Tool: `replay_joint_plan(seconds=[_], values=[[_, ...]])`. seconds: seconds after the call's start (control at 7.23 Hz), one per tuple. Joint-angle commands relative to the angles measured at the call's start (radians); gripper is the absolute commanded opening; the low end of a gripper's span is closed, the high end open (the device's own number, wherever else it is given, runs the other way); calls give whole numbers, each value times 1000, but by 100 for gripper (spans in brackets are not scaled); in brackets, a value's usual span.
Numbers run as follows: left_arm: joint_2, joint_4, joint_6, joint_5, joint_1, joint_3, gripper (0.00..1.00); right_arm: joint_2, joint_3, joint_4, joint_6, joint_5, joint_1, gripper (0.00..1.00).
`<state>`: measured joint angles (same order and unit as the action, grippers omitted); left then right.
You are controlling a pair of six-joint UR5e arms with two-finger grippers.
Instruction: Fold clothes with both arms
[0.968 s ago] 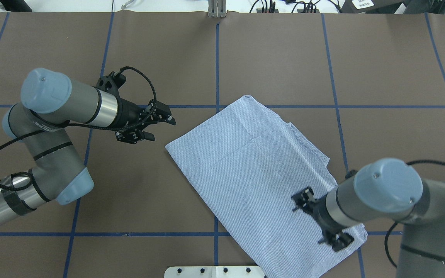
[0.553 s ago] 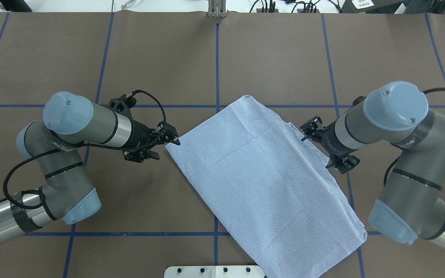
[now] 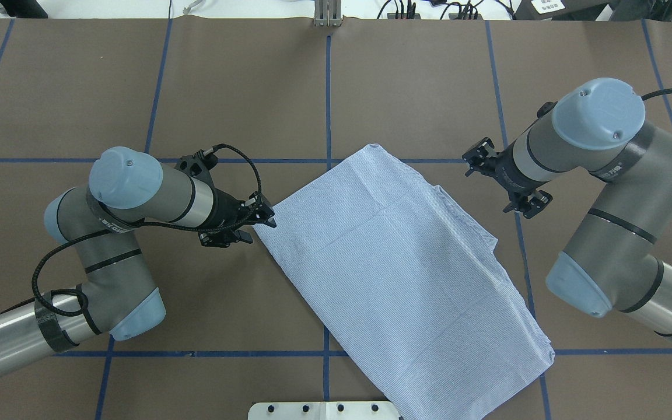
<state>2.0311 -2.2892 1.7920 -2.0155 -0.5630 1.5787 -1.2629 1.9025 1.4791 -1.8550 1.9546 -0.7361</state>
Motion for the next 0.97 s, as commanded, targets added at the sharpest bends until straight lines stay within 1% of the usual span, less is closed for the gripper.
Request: replay_joint_plan(seconds=[0.0,0.28,0.41,0.55,0.69,0.83], values=[[11,1,-3,27,2,-25,57,19,-46,0,3,-2,-2,100],[21,1,-6,29,3,-45,56,26,-80,-2,3,-35,1,100],[24,-3,-8,41,3,-58,55,34,-92,-2,3,-37,1,100],[30,-1,-8,43,3,-66,52,49,-108,-2,2,-39,1,100],[31,1,-9,49,3,-72,51,51,-112,-2,2,-39,1,100],[29,1,-10,49,3,-72,47,57,-114,-2,0,-39,1,100]])
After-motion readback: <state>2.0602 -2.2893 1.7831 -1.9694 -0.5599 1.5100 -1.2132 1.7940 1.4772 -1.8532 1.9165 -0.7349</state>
